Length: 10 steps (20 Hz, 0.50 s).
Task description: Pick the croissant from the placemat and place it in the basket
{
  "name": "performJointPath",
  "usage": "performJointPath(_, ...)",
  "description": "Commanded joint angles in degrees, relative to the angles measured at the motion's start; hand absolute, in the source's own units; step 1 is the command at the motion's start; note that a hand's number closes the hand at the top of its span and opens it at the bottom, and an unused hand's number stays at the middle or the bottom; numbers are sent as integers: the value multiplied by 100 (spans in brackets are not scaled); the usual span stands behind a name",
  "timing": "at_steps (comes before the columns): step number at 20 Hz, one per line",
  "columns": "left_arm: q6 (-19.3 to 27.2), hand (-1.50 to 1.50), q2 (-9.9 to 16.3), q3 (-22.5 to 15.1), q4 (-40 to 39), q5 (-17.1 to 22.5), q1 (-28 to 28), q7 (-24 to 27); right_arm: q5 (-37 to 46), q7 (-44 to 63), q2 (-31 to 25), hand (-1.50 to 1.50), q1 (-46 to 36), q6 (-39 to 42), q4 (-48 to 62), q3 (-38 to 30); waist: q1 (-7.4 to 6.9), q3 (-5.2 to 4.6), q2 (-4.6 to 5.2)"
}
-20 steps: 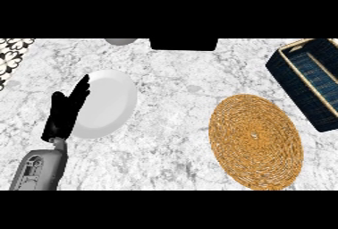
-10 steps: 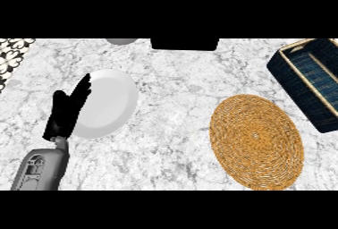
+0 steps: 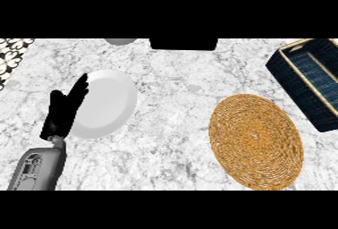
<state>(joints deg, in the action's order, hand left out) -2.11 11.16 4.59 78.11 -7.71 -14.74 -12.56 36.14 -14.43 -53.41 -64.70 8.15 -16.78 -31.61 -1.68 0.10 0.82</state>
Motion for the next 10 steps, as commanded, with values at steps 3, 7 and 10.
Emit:
performJointPath(3,67,0,-124,-129,156,-73,-12,-168,-529,201,-785,-150,269,150,459,-672,26,10,1)
performJointPath(7,30,0,-90,20,55,53,-11,-26,-576,-41,-1354,-150,725,506,665,-765,2,17,39)
performJointPath(10,15,0,-91,-29,168,35,-27,-166,-789,-282,-1649,-150,1013,745,818,-1009,-2,33,52)
